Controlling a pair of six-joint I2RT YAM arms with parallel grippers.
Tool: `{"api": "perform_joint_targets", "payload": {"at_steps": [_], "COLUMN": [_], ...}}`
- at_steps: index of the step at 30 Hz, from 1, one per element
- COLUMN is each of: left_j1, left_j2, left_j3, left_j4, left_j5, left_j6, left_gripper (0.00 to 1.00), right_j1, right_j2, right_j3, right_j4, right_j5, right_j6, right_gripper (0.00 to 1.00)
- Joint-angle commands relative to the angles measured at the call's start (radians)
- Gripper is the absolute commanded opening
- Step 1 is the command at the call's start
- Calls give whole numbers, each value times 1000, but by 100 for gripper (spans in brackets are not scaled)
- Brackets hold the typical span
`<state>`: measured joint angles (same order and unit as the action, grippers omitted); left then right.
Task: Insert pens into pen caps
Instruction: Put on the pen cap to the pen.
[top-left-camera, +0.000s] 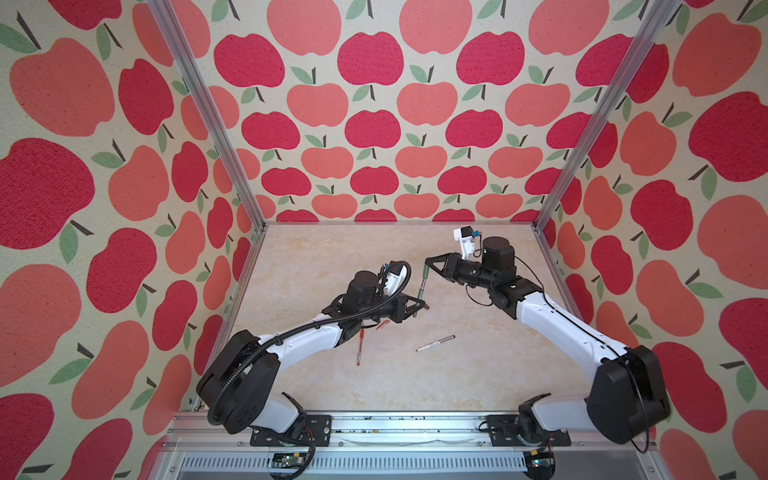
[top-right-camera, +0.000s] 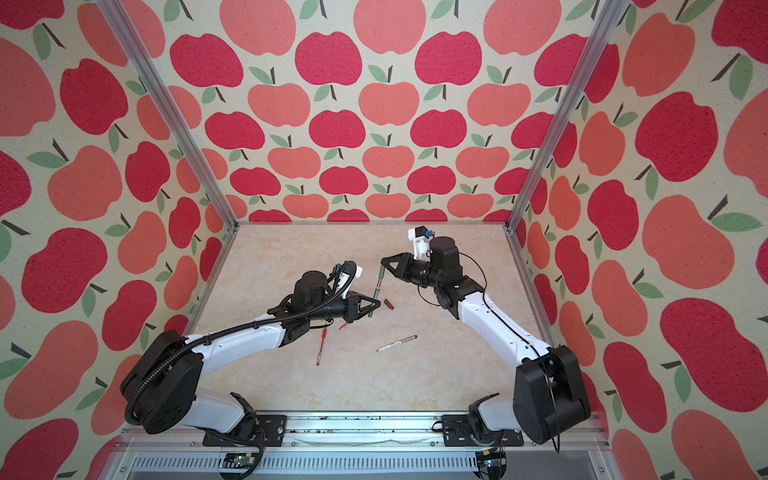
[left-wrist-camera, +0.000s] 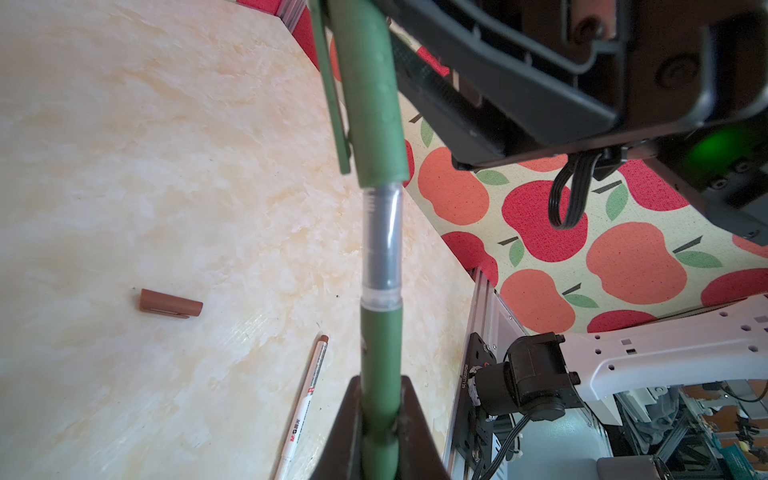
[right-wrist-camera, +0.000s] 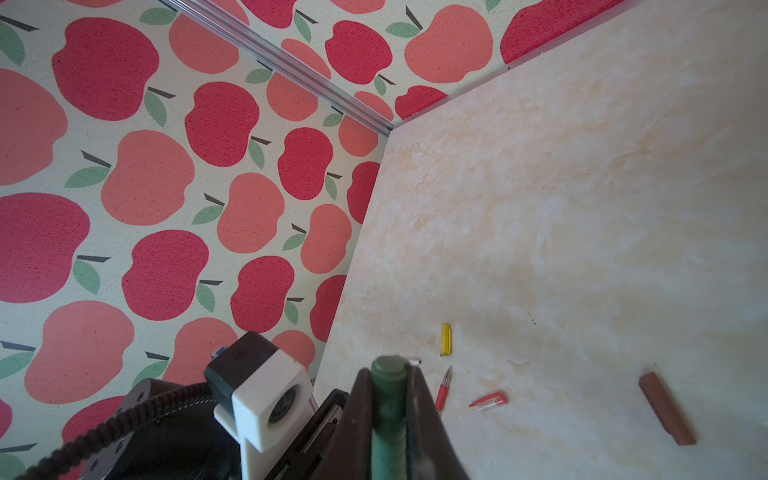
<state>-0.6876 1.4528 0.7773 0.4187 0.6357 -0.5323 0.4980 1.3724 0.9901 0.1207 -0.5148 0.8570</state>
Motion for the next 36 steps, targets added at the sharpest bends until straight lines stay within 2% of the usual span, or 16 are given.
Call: {"api": "perform_joint_targets", "payload": {"at_steps": [1, 9, 17, 25, 36], "left_j1": [2, 8, 11, 36, 88], "left_j2": [-21, -29, -25, -50, -96], "left_j3": [2, 4, 6, 28, 102], "left_j4": [26, 52, 97, 74, 32], "left_j5": [-21, -46, -64, -61, -85], "left_j6": [17, 14, 11, 75, 229], "left_gripper": [0, 0, 0, 0, 0], "right_j1": [27, 50, 88, 129, 171], "right_j2": [-33, -53, -47, -27, 16], "right_j3": [-14, -62, -121, -138, -151], "right_j4": [-16, -31, 43, 14, -20], "right_j5": [-27, 8, 25, 23, -24], "right_j6": [-21, -49, -32, -84, -113], "right_gripper": [7, 6, 6, 6, 5]}}
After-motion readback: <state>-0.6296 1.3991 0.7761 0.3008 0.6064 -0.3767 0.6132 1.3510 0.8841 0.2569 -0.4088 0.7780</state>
